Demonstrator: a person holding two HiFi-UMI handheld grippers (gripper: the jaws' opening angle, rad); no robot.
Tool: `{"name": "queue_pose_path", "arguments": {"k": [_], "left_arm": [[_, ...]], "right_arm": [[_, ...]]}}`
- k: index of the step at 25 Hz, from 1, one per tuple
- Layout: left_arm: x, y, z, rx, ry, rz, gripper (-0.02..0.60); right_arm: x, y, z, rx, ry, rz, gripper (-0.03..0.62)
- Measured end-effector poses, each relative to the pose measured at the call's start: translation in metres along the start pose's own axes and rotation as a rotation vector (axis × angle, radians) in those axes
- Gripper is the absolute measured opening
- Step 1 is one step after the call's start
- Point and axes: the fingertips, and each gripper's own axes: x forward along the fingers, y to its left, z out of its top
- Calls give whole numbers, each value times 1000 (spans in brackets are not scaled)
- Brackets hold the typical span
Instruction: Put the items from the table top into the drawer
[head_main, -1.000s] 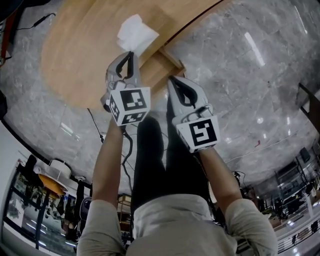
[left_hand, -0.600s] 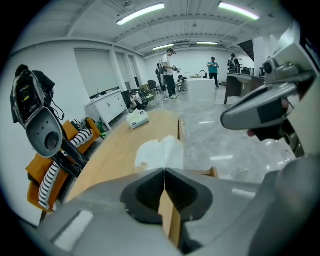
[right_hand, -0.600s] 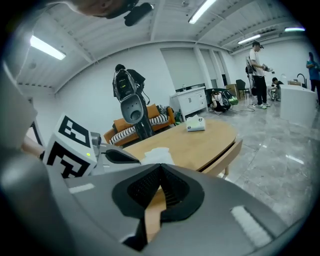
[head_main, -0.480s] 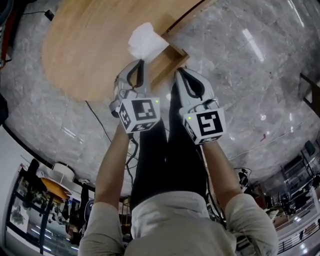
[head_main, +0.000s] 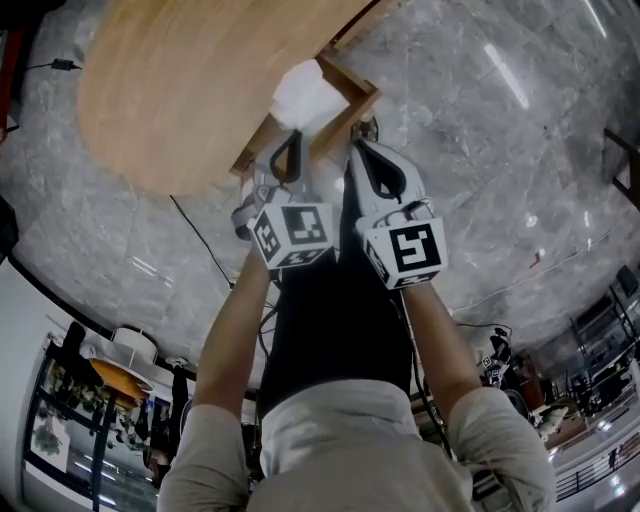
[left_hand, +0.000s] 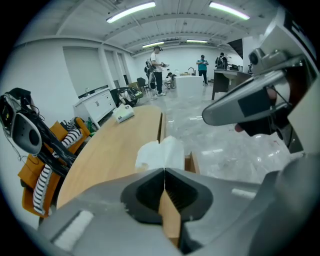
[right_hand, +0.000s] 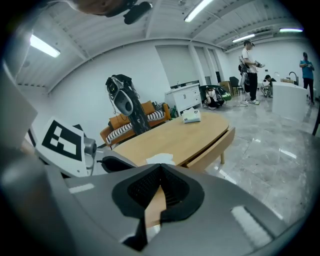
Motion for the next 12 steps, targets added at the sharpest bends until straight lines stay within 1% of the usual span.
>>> {"name": "queue_pose_path", "arguments": {"k": [3,6,8,12], "left_arm": [[11,-10,-10,27,14,2,24],[24,-13,-21,27,39,12,25],[34,-17,-26,32,56,17,25],[53,-29,-34,35,89,1,25]], "right_arm": [[2,-4,-7,24,9,-9,8],[3,-5,-9,36,18,-10,8],[3,-7,-12,31,37,-5,8],[3,-14,-18,7,94,18,8]]}}
